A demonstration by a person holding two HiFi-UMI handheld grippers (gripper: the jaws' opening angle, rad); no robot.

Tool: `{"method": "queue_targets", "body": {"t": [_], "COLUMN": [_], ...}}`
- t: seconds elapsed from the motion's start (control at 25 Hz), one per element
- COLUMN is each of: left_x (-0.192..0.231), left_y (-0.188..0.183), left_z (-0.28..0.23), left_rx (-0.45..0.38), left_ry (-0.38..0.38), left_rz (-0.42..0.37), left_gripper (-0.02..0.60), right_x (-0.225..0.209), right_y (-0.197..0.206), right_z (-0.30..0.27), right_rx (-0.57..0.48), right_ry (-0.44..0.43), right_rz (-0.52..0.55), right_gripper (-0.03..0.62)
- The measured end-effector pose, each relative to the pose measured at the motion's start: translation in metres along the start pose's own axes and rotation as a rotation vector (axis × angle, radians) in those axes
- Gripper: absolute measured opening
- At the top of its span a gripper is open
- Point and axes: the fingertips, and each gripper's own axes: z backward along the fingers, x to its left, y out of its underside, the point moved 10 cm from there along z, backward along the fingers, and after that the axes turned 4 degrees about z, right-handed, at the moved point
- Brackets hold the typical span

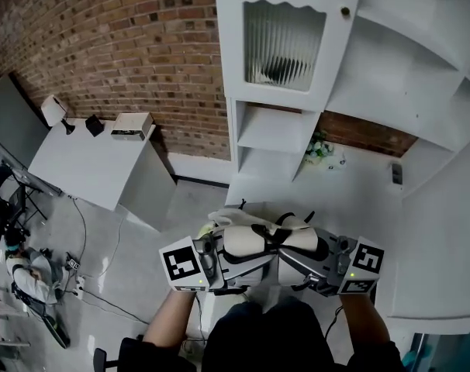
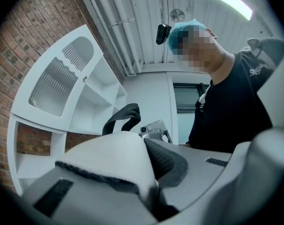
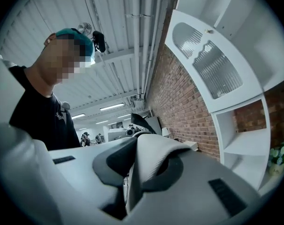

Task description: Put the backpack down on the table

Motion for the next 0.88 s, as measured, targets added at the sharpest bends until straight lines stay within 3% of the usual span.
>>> {"method": "queue_targets", "body": {"t": [0.44,0.88], "left_x": [0.034,0.087], "left_y": [0.001,-0.005], "left_z": [0.028,0.017], "left_rx": [-0.006,0.013], "left_ry": [0.025,0.043], "left_rz": [0.021,0.023], "left_gripper": [0.043,0.043], "right_x": [-0.02,-0.067], "right_y": [0.005,-0.003], "right_z": [-0.034,-0.037], "right_rx": [-0.004,-0.025], "right_ry": [0.042,0.07], "right_rz": [-0.017,0.022], "right_gripper": [0.048,0.048]}}
